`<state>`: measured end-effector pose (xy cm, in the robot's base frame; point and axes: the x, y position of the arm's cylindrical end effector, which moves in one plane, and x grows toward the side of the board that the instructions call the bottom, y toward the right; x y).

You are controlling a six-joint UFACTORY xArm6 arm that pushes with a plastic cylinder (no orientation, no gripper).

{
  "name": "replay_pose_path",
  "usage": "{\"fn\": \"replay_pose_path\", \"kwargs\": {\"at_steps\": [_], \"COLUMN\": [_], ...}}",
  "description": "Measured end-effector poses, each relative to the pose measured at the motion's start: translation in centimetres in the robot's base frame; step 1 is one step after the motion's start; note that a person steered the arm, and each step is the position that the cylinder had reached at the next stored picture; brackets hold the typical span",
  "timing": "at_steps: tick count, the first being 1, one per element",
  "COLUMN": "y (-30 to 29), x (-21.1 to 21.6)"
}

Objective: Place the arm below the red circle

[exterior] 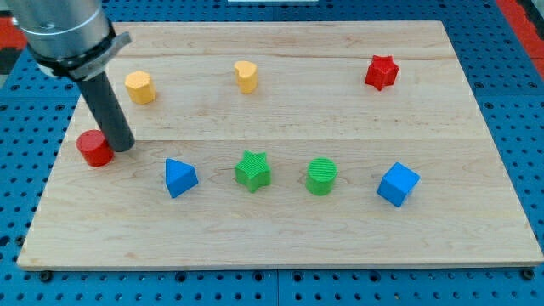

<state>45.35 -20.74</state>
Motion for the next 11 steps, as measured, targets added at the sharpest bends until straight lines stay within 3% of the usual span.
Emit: {"fn": "replay_pose_path", "kwargs": {"at_steps": [1, 4, 5, 6, 7, 8, 9, 10, 11], "y": [2.3, 0.6, 3.2, 6.8, 14.4, 15.3, 14.9, 9.0, 0.6], "x": [-0.6, -12.5, -8.8, -8.4, -8.5, -12.7, -8.2, -1.9, 1.6]}}
